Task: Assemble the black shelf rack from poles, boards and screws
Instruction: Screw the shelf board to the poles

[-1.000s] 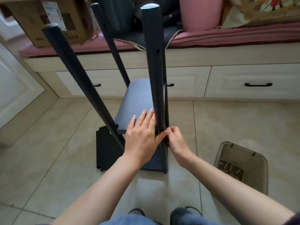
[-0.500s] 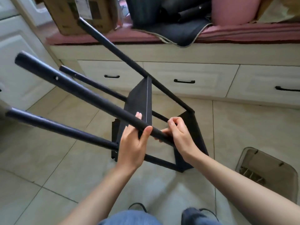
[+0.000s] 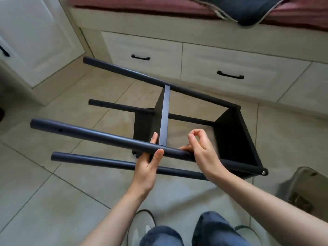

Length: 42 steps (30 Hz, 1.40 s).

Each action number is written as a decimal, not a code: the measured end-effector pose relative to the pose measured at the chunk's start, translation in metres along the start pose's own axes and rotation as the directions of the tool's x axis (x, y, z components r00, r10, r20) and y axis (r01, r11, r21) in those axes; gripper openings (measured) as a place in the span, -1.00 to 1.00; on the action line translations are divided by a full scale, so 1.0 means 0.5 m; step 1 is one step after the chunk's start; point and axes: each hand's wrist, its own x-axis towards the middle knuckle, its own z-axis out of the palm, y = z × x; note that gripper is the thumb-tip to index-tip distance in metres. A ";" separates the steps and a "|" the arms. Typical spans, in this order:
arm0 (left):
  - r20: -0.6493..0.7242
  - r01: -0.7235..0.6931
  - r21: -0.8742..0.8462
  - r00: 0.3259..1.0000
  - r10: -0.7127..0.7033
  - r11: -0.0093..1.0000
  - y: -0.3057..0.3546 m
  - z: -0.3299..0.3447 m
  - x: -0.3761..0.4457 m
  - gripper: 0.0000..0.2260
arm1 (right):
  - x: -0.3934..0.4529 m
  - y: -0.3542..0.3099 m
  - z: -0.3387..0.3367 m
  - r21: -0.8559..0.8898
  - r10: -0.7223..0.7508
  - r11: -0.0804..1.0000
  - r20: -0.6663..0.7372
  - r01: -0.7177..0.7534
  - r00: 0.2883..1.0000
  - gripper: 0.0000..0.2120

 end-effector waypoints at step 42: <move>0.543 -0.550 0.834 0.802 0.249 -0.046 -0.031 -0.159 0.093 -0.25 | 0.001 0.067 0.071 -0.365 0.155 0.924 0.079 -0.116 0.985 -0.85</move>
